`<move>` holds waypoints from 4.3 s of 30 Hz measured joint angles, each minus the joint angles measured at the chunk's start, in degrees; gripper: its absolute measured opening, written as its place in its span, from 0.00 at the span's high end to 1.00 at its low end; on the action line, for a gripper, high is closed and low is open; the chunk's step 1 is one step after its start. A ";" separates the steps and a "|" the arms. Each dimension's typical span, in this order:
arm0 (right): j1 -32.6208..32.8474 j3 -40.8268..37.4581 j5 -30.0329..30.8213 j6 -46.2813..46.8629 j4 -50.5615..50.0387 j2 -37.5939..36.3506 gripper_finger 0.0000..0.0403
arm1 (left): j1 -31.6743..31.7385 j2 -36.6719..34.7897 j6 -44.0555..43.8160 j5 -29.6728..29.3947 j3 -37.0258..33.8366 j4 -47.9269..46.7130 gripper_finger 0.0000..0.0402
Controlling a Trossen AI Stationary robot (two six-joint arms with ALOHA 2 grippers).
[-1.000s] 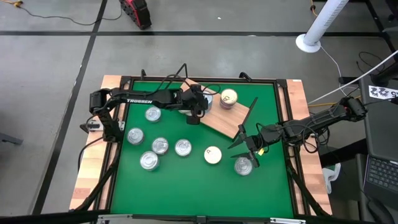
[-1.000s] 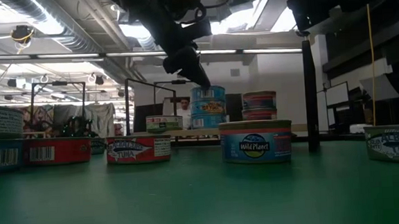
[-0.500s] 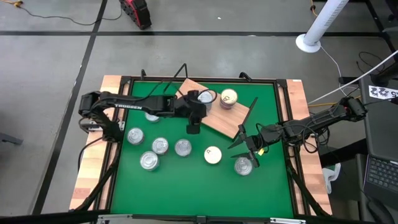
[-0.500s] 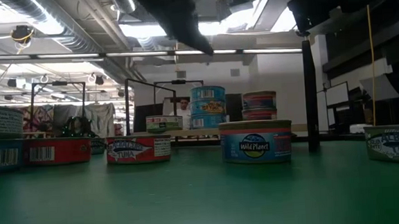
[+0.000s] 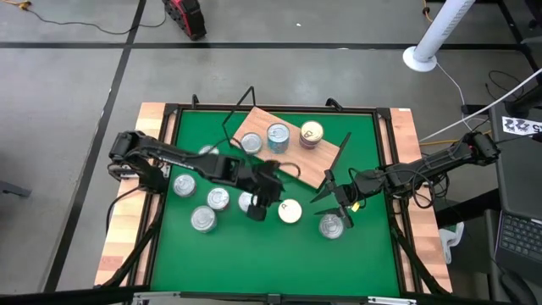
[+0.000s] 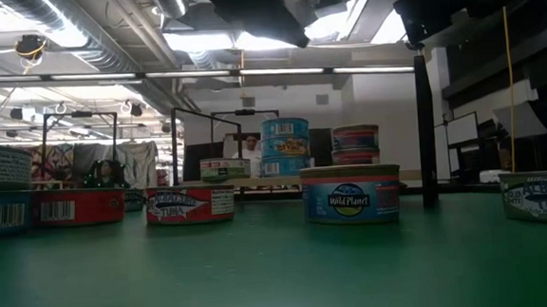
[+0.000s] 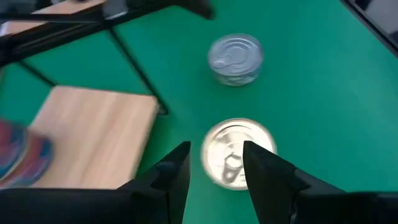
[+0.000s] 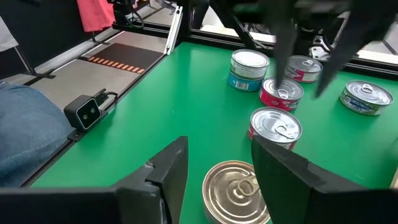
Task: Stack canned seafood by type on shelf
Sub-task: Stack the blue-pink tuna can on top of the blue-pink tuna can on the shelf
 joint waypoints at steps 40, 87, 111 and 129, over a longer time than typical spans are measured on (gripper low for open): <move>0.02 0.00 4.86 1.80 3.40 4.09 0.56 | -4.91 18.51 11.46 -2.68 0.18 4.39 0.70; 0.07 0.00 4.79 -22.68 -2.58 16.72 0.29 | -1.33 18.97 -7.95 -1.42 3.56 7.75 1.00; 0.09 0.00 10.89 -24.33 -2.20 18.12 0.29 | 0.13 18.73 -26.35 0.75 3.83 11.49 1.00; 0.11 0.00 12.44 -24.26 -2.66 18.12 0.29 | 2.23 18.65 -40.28 2.02 3.94 15.05 1.00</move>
